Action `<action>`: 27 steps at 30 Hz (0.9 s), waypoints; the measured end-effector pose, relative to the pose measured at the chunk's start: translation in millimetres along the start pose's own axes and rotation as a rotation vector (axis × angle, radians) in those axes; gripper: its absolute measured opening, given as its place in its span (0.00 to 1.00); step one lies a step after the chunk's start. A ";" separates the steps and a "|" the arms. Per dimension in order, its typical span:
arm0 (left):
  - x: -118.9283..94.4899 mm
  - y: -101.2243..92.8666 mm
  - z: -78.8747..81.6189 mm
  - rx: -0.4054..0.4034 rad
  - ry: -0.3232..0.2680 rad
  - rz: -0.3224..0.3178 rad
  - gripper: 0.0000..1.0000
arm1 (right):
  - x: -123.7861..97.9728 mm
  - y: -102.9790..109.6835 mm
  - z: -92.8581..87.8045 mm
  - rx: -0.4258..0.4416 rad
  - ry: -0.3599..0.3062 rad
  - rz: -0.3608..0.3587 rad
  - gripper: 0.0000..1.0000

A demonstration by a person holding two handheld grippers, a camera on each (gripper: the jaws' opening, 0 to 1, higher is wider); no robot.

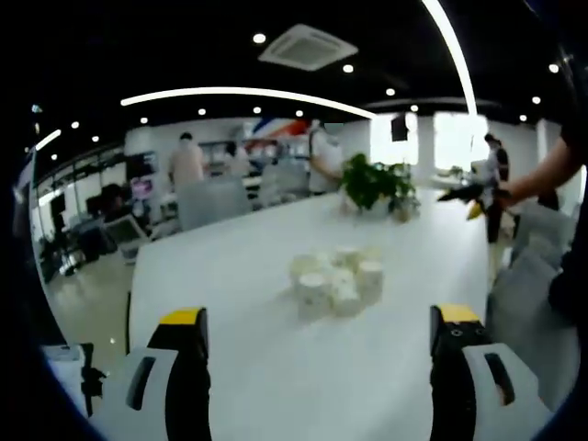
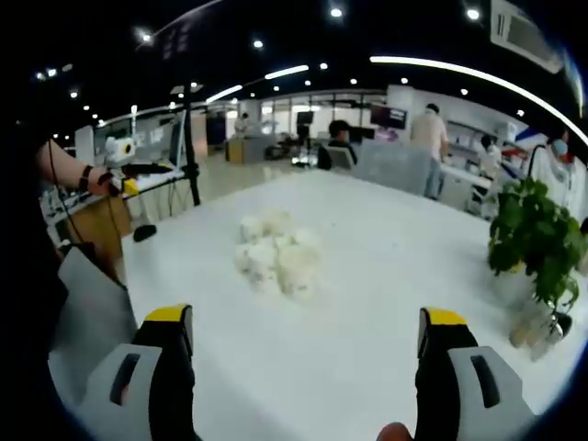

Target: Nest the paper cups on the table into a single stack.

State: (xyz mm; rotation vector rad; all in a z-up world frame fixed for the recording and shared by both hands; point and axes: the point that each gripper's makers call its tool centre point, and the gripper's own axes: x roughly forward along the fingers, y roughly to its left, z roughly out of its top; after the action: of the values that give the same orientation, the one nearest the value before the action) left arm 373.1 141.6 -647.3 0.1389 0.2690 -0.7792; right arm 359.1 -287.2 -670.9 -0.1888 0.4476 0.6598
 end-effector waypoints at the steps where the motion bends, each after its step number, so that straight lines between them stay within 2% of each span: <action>1: 0.1 -0.5 2.0 0.009 -0.011 -0.002 1.00 | -0.1 -0.1 0.1 0.000 0.000 -0.001 1.00; 5: 2.0 -0.8 0.1 -0.008 0.007 -0.002 1.00 | 0.5 0.6 -1.7 0.002 0.003 0.001 1.00; 11: 3.9 -2.7 1.1 -0.003 -0.004 -0.008 1.00 | 1.4 3.2 -5.4 0.005 0.007 0.006 1.00; 16: 4.0 -2.2 -2.8 -0.020 0.010 -0.008 1.00 | 2.2 4.5 -11.0 0.004 0.020 0.008 1.00; 27: 4.7 -5.2 -8.4 -0.033 0.021 -0.014 1.00 | 2.5 9.5 -12.1 0.004 0.022 0.016 1.00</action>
State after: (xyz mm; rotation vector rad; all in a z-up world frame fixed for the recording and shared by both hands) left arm 371.0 136.7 -656.8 0.1147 0.3031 -0.7871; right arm 350.8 -282.1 -683.0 -0.1891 0.4723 0.6729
